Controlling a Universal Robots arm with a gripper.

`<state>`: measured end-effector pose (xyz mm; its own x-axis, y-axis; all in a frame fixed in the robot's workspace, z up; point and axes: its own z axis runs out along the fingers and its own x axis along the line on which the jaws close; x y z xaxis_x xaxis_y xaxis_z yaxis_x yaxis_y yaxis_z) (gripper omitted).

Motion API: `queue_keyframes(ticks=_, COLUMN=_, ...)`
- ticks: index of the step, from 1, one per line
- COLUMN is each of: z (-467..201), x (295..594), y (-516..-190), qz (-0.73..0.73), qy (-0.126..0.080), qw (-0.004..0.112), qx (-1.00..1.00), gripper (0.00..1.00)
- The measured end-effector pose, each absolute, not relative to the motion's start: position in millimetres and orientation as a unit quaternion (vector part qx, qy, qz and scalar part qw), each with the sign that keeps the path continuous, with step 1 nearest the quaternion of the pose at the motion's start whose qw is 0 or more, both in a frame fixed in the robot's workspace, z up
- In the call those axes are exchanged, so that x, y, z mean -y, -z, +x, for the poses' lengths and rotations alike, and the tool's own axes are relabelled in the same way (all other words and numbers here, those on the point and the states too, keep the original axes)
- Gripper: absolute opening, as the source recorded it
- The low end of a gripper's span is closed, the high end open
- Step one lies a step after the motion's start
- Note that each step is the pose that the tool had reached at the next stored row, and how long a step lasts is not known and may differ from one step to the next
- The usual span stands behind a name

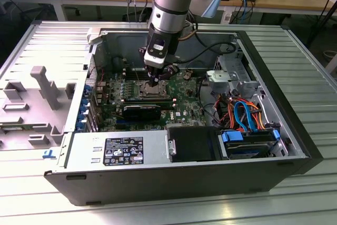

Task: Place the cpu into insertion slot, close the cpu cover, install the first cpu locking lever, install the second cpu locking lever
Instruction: 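Install the first cpu locking lever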

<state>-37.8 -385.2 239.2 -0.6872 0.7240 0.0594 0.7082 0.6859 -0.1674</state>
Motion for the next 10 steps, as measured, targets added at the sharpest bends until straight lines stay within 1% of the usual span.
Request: queue_keyframes(ticks=10, z=-37.7, x=385.2, y=-239.2, qz=-0.384, qy=-0.066, qw=0.06, qx=0.919, gripper=0.11)
